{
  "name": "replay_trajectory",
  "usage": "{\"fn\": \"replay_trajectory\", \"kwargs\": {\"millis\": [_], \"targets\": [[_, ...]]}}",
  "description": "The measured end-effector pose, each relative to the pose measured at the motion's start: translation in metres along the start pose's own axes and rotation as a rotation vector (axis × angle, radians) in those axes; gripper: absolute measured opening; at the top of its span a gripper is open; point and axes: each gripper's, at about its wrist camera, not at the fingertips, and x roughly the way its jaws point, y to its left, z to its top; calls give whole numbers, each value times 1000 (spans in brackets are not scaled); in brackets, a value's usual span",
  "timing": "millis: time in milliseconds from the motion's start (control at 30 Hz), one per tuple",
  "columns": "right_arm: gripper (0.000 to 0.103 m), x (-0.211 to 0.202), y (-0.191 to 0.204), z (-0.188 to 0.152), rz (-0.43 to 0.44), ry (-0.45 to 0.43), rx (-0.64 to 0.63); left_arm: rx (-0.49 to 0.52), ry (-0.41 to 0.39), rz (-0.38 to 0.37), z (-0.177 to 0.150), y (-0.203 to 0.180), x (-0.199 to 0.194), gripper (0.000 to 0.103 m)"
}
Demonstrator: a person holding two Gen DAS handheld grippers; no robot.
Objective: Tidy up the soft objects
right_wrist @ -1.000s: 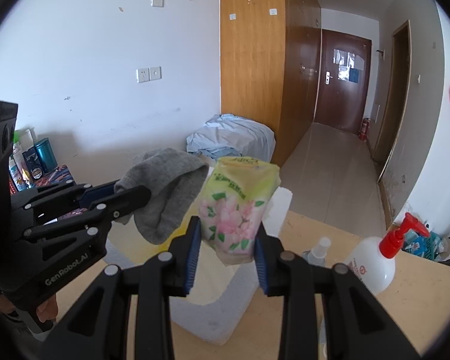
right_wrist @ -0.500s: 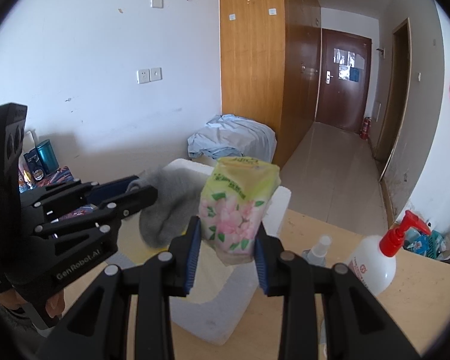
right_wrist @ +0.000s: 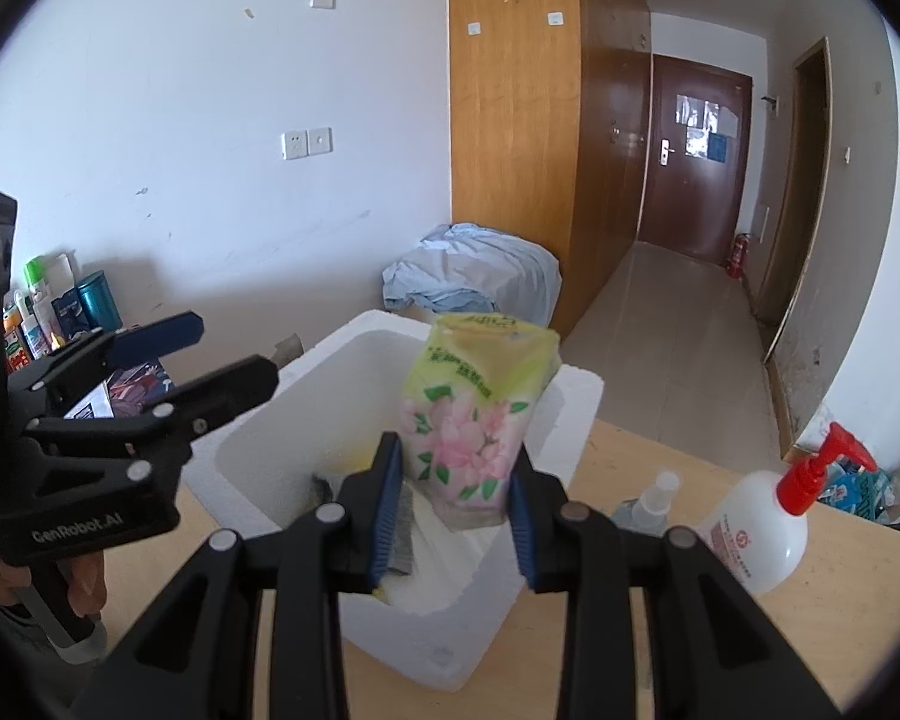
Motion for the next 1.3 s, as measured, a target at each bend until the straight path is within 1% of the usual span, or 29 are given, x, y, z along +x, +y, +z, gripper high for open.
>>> {"fn": "replay_trajectory", "kwargs": {"millis": [433, 500, 533, 567, 600, 633, 667, 767, 1033, 1300], "targets": [[37, 22, 4, 5, 38, 34, -16, -21, 6, 34, -4, 13, -4, 80], [43, 24, 4, 4, 39, 38, -16, -22, 8, 34, -6, 14, -4, 80], [47, 24, 4, 4, 44, 35, -15, -23, 8, 33, -6, 14, -5, 80], [56, 24, 4, 4, 41, 31, -14, -23, 7, 32, -6, 14, -6, 80], [61, 23, 4, 4, 38, 30, -16, -24, 6, 31, -6, 14, -6, 80], [70, 22, 6, 4, 34, 28, -23, -25, 7, 30, -7, 15, -6, 80], [72, 20, 6, 4, 31, 20, -26, -26, 7, 28, -7, 15, -6, 80], [73, 13, 9, 4, 26, 2, -31, -30, 4, 30, -8, 16, -8, 80], [74, 9, 7, 2, 26, 14, -14, -24, 4, 29, -9, 12, -15, 80], [74, -9, 8, -1, 16, -5, -2, -22, -8, 12, -10, 1, -31, 80]]}}
